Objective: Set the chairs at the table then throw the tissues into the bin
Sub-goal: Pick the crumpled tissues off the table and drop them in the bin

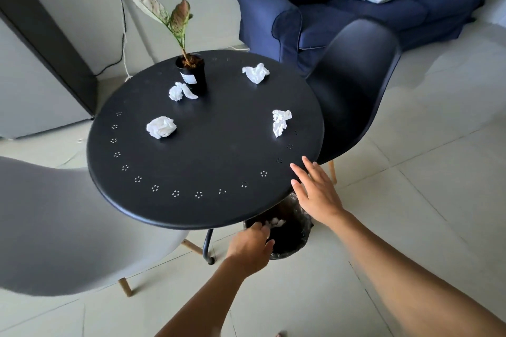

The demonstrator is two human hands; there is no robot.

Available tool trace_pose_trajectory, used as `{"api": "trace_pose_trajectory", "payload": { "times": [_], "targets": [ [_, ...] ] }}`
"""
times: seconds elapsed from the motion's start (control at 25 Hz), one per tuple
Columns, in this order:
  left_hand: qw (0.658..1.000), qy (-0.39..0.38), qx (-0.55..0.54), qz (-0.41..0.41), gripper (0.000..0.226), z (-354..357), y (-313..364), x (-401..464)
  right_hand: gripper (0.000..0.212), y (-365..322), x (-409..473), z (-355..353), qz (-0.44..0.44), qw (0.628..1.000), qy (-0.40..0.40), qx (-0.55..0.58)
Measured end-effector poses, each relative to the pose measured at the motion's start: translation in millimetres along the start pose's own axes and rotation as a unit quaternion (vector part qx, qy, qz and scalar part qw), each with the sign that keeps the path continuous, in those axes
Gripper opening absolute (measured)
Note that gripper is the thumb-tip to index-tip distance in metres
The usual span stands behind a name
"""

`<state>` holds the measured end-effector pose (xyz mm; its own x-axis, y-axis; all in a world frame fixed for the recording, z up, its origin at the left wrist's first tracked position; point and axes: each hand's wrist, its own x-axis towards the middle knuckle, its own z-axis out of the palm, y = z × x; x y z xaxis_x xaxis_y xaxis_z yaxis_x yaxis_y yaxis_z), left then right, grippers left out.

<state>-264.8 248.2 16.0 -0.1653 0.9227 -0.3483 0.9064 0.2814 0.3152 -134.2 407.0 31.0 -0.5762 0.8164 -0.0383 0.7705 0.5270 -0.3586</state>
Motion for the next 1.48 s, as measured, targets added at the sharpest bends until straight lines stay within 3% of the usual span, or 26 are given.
{"api": "trace_pose_trajectory", "payload": {
  "times": [0.2, 0.36, 0.48, 0.64, 0.76, 0.88, 1.08, 1.28, 1.48],
  "targets": [
    [0.987, 0.152, 0.021, 0.041, 0.054, -63, -5, 2, 0.048, -18, 33, -35, -0.013, 1.000, 0.012, -0.017],
    [0.976, 0.212, -0.010, -0.038, 0.044, -118, -45, 32, 0.051, -32, 78, -53, -0.025, 0.999, 0.010, -0.035],
    [0.960, 0.250, -0.012, -0.128, 0.036, -156, -96, 64, 0.065, -38, 117, -62, -0.017, 0.996, -0.027, -0.078],
    [0.926, 0.244, -0.007, -0.288, 0.052, -187, -150, 105, 0.088, -40, 158, -61, 0.050, 0.988, -0.124, -0.078],
    [0.909, 0.184, -0.086, -0.364, 0.059, -197, -172, 130, 0.088, -39, 175, -53, 0.062, 0.984, -0.158, -0.059],
    [0.927, 0.125, -0.075, -0.345, 0.053, -199, -186, 140, 0.064, -38, 181, -43, 0.054, 0.988, -0.140, -0.032],
    [0.918, 0.201, -0.094, -0.330, 0.033, -189, -176, 134, 0.027, -37, 174, -39, 0.052, 0.997, -0.054, -0.026],
    [0.936, 0.229, -0.115, -0.241, 0.033, -164, -107, 107, 0.023, -27, 133, -47, 0.032, 0.999, -0.018, -0.030],
    [0.945, 0.230, -0.143, -0.185, 0.041, -105, -1, 51, 0.027, 16, 38, -66, 0.053, 0.998, 0.007, 0.026]
  ]
}}
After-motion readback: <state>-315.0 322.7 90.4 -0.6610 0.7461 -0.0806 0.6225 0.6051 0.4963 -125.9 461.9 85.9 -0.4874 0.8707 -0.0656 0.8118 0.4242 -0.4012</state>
